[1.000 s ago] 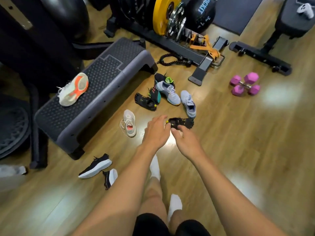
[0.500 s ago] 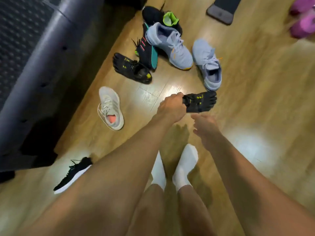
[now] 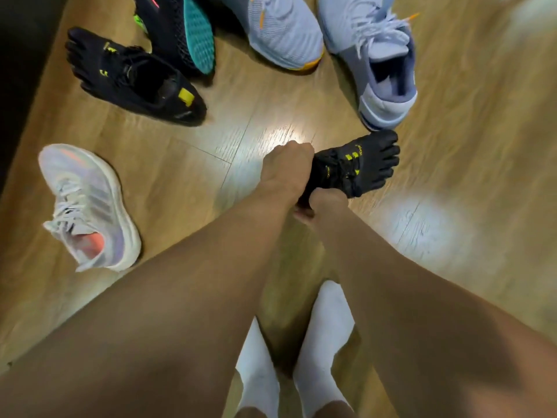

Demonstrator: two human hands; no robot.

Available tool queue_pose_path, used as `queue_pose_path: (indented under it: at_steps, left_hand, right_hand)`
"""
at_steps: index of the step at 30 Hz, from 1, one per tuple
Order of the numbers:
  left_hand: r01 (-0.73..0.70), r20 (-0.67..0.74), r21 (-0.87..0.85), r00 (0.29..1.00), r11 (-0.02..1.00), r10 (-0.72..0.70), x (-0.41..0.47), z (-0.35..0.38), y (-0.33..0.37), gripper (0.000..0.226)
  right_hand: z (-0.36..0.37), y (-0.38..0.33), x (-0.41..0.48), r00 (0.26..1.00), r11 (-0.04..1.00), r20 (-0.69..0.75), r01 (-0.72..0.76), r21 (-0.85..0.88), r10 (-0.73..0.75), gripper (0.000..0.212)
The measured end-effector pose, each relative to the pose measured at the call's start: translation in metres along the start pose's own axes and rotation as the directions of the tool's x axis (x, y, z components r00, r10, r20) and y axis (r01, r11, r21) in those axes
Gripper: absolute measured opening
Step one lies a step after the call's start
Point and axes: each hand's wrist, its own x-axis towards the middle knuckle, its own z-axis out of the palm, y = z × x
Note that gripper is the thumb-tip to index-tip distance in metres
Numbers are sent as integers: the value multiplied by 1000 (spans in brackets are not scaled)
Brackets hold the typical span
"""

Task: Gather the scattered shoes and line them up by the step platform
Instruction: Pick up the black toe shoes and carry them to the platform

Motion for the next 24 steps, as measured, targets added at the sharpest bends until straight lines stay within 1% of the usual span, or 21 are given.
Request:
queue_pose_path:
  at_steps: [2,4,5,7,8,10,11,12,14,15,16,17,18,19,20,21,22,23,24]
  left_hand:
    - [3,63,-60,998,998,0,-11,5,4,28]
    - [48,179,-128,984,991,-24,-31,15,12,25]
    - [82,250,-156,967,984,-41,-43,22,16,23]
    - [174,375,-246,924,953,-72,-69,37,24,24]
    - [224,426,-295,901,929,-82,-80,45,28,25]
    - [289,479,-363,873,886,-89,-96,64,33,27]
    - [311,493,-383,865,870,-92,-100,74,35,28]
    - [337,513,-406,853,849,-94,-102,81,37,29]
    - [421,578,-483,812,768,-83,-102,90,36,34]
    - [456,611,-511,789,728,-65,-102,92,34,36]
    - [481,641,-530,766,698,-41,-102,90,30,37]
    - [501,660,-541,751,676,-29,-101,87,26,39]
    - [517,658,-554,752,652,-38,-100,81,20,41]
    - [529,632,-576,772,624,-71,-99,69,13,43]
    - [534,579,-613,805,582,-128,-96,55,5,43]
    - [533,509,-666,836,521,-203,-92,38,-5,42]
    - [512,427,-729,859,454,-283,-86,18,-17,40]
    - [480,341,-782,863,396,-372,-79,-1,-29,39]
    - [443,258,-823,849,355,-461,-70,-20,-43,39]
  right_hand:
    - [-19,8,2,999,994,-8,32,-105,-33,27]
    - [-43,22,-10,993,950,-21,104,-295,-115,36]
    - [-55,29,-16,986,890,-62,112,-441,-155,36]
    - [-78,40,-18,960,678,-125,81,-731,-250,32]
    - [-87,43,-15,954,590,-122,67,-805,-275,30]
    - [-98,45,-12,964,524,-129,13,-851,-232,31]
    - [-102,46,-11,969,509,-128,-3,-861,-212,32]
    - [-104,47,-10,975,511,-110,4,-859,-191,33]
    - [-107,48,-10,984,565,-58,47,-823,-167,33]
    - [-106,47,-13,984,585,-54,58,-809,-172,33]
    - [-104,45,-19,979,588,-72,57,-807,-193,32]
    - [-102,42,-25,962,579,-110,56,-814,-248,32]
    - [-97,37,-36,932,582,-142,85,-809,-334,33]
    - [-89,32,-50,898,598,-145,149,-788,-416,38]
    - [-77,26,-64,852,584,-107,254,-771,-512,42]
    - [-62,20,-77,798,525,-37,361,-771,-602,45]
    - [-45,13,-88,748,448,50,448,-774,-662,46]
    - [-24,6,-95,705,378,145,528,-760,-694,44]
    - [0,-3,-102,669,321,239,599,-734,-704,42]
